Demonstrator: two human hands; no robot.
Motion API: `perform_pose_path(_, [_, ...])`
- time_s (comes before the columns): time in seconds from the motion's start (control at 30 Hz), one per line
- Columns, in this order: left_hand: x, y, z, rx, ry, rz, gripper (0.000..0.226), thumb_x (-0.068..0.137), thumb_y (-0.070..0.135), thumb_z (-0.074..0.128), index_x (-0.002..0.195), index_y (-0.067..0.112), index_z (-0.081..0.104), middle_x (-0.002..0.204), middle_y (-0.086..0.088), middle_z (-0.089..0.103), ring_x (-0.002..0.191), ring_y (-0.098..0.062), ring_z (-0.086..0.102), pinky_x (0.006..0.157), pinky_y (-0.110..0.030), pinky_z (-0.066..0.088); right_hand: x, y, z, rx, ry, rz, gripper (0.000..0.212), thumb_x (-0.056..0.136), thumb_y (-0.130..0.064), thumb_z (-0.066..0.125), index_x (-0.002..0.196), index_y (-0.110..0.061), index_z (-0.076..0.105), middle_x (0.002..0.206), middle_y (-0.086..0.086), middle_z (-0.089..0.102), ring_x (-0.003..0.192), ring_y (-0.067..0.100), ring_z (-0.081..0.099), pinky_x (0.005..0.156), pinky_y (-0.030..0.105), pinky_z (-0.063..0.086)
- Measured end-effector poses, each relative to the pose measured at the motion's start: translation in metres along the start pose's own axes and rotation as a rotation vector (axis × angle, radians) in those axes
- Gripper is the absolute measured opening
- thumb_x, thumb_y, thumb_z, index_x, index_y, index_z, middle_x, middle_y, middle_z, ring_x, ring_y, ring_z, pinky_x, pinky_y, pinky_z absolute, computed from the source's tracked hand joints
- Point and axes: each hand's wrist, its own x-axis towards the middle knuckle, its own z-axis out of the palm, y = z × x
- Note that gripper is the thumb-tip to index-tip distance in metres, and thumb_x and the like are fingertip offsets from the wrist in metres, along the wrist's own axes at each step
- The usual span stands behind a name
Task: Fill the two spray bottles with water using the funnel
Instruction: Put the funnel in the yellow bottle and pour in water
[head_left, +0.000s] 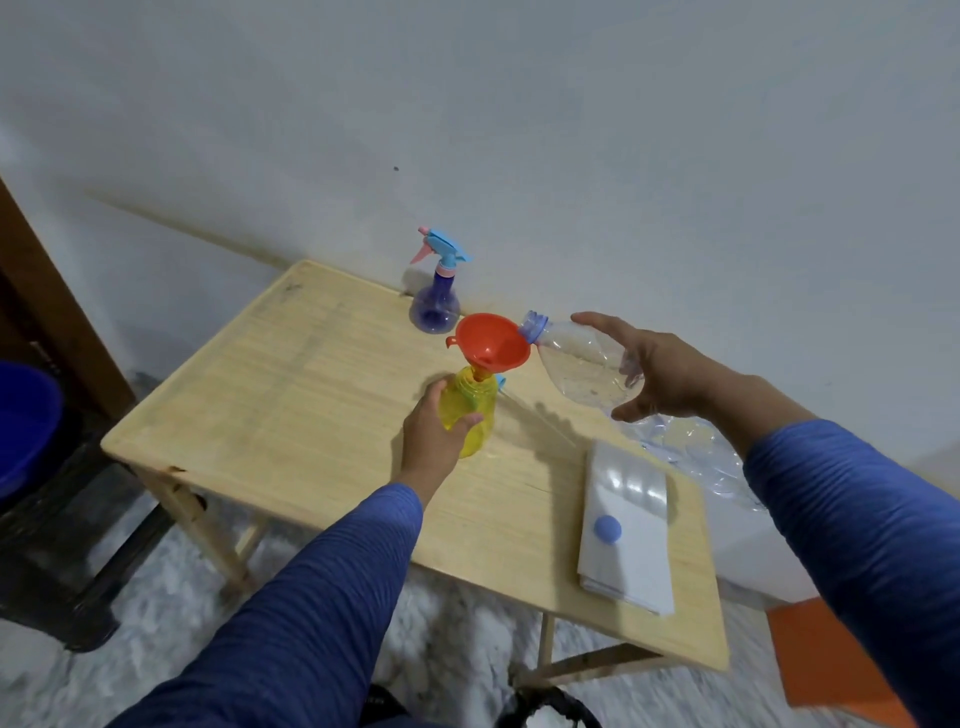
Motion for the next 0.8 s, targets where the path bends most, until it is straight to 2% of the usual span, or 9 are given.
perform_pose_path(0.1, [-0.003, 0.012, 0.009, -0.018, 0.000, 0.003, 0.058, 0.079, 0.028, 0.073, 0.131, 0.025, 0.046, 0.126, 0.000, 0.057, 0.117, -0.019, 0.050, 0.087, -0.025, 0.038, -0.008, 0.014, -0.008, -0.032, 0.013, 0.026, 0.113, 0.062, -0.001, 0.083, 0.141, -0.050, 0.018, 0.082, -0.009, 0.049, 0.082, 0.020, 0.054, 0.077, 0.029, 0.043])
perform_pose_path(0.2, [-0.003, 0.014, 0.008, -0.039, 0.011, -0.031, 0.058, 0.079, 0.027, 0.073, 0.131, 0.025, 0.047, 0.126, 0.000, 0.058, 0.117, -0.020, 0.050, 0.086, -0.024, 0.037, -0.004, 0.017, -0.007, -0.077, -0.001, 0.014, 0.115, 0.061, -0.001, 0.083, 0.140, -0.051, 0.016, 0.098, 0.002, 0.056, 0.088, 0.022, 0.053, 0.078, 0.029, 0.042])
perform_pose_path(0.27, [-0.004, 0.012, 0.008, -0.049, 0.009, -0.051, 0.058, 0.079, 0.027, 0.073, 0.131, 0.025, 0.047, 0.127, 0.000, 0.057, 0.118, -0.020, 0.049, 0.086, -0.025, 0.037, -0.002, 0.017, -0.007, -0.086, -0.006, 0.014, 0.115, 0.061, -0.001, 0.083, 0.139, -0.052, 0.015, 0.105, 0.004, 0.056, 0.090, 0.022, 0.053, 0.078, 0.030, 0.042])
perform_pose_path(0.53, [-0.006, 0.010, 0.010, -0.073, 0.012, -0.076, 0.060, 0.079, 0.027, 0.073, 0.132, 0.024, 0.047, 0.129, 0.000, 0.056, 0.120, -0.021, 0.048, 0.088, -0.024, 0.034, 0.002, 0.019, -0.010, -0.152, -0.019, 0.012, 0.116, 0.062, -0.005, 0.082, 0.136, -0.058, 0.011, 0.094, 0.001, 0.052, 0.086, 0.020, 0.051, 0.074, 0.031, 0.043])
perform_pose_path(0.8, [-0.006, 0.009, 0.010, -0.071, 0.012, -0.066, 0.060, 0.079, 0.027, 0.073, 0.133, 0.023, 0.047, 0.130, 0.000, 0.056, 0.121, -0.021, 0.048, 0.089, -0.024, 0.034, 0.003, 0.013, -0.015, -0.216, -0.048, -0.003, 0.117, 0.064, -0.004, 0.081, 0.135, -0.060, 0.007, 0.099, 0.004, 0.052, 0.093, 0.024, 0.052, 0.081, 0.039, 0.050])
